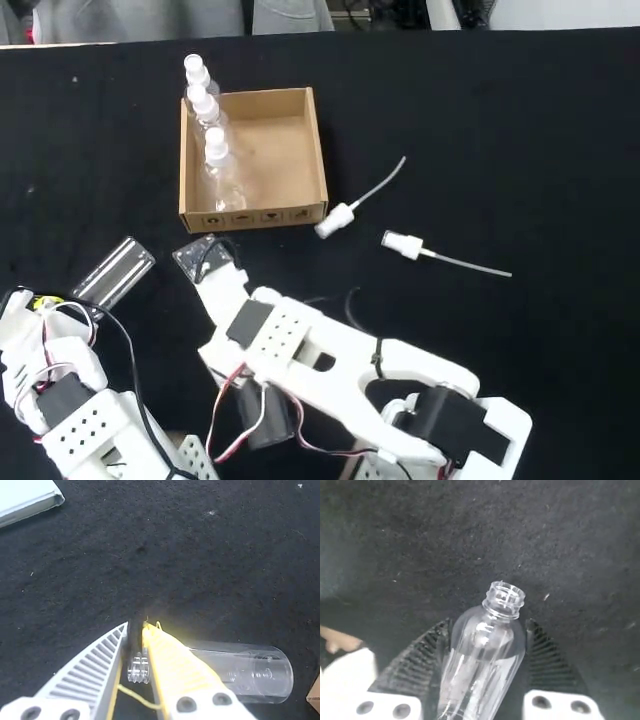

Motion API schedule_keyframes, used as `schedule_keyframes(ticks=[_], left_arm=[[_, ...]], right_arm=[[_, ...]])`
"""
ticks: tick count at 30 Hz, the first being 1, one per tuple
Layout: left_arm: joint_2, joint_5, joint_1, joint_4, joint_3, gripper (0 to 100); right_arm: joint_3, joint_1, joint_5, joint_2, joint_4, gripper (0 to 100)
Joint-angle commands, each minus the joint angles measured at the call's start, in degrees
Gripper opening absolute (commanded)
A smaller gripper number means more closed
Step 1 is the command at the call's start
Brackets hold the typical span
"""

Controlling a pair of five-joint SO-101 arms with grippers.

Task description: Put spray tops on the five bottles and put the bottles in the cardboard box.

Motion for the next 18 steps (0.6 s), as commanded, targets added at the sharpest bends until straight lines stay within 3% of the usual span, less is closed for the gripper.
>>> schedule_keyframes(ticks=[1,12,18], left_arm=[[-0.8,-0.4,-0.7,-1.5,-4.2,5],[-0.8,-0.4,-0.7,-1.5,-4.2,5],[-0.8,-0.4,-0.7,-1.5,-4.2,5]], right_arm=[[-3.0,5.0,9.1,-3.2,-0.1,15.2],[-4.4,9.3,32.2,-2.9,-0.1,15.5],[-6.0,9.4,30.9,-2.9,0.4,16.1]])
